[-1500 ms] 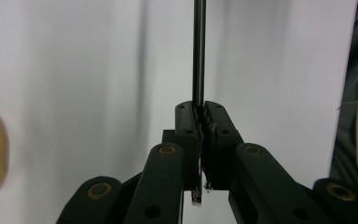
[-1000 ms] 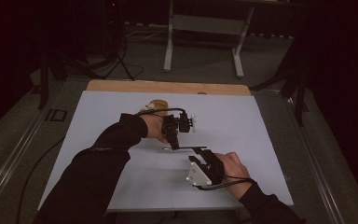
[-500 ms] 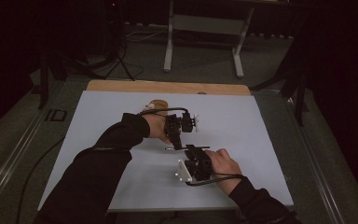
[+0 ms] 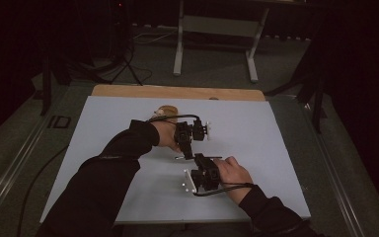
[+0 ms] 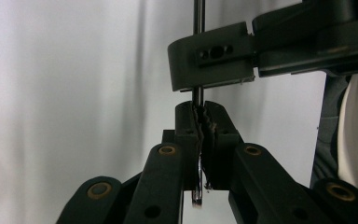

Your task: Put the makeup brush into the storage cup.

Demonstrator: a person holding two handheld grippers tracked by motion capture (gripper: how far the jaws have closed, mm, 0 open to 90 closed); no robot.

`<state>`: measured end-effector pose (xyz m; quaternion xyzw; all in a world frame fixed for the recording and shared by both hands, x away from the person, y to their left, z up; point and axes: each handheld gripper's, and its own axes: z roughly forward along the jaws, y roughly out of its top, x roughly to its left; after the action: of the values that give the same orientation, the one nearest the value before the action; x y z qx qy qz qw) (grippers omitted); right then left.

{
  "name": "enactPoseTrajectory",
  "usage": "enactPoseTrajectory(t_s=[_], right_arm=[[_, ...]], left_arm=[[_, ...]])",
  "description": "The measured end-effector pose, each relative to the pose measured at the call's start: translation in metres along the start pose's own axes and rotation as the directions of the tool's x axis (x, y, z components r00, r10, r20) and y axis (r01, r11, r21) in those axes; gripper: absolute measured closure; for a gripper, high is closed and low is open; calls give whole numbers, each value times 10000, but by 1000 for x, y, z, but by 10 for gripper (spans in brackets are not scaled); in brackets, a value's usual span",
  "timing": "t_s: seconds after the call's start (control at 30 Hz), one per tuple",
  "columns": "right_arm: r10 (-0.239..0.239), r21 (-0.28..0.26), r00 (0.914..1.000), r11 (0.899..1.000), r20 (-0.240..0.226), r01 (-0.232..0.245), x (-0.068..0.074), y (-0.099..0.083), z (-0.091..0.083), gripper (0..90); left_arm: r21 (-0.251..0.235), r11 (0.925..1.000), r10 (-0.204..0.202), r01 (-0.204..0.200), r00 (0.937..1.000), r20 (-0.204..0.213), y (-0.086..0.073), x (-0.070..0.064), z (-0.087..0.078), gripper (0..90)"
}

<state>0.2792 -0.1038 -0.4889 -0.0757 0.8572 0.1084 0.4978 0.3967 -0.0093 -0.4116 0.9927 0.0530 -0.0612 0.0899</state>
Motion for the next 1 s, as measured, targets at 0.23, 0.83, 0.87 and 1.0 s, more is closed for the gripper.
enactPoseTrajectory(t_s=[0.23,0.83,0.87,1.0], right_arm=[[-326,28,9995,9995,-14,326,0,1,0,856],[2030,-154,9791,9790,-88,-2031,-21,-21,-1,857],[2189,-190,9757,9755,-62,-2190,-23,-24,-1,857],[2967,-250,9545,9544,-306,-2975,-29,-28,-3,857]], left_arm=[[-21,9999,-104,104,9999,76,-1,0,1,852],[-5748,8138,-2478,854,9457,-2103,-47,3,-57,329],[-6006,7936,-2718,975,9399,-2065,-50,3,-58,244],[-6347,7697,-2624,685,9403,-2166,-60,2,-61,3]])
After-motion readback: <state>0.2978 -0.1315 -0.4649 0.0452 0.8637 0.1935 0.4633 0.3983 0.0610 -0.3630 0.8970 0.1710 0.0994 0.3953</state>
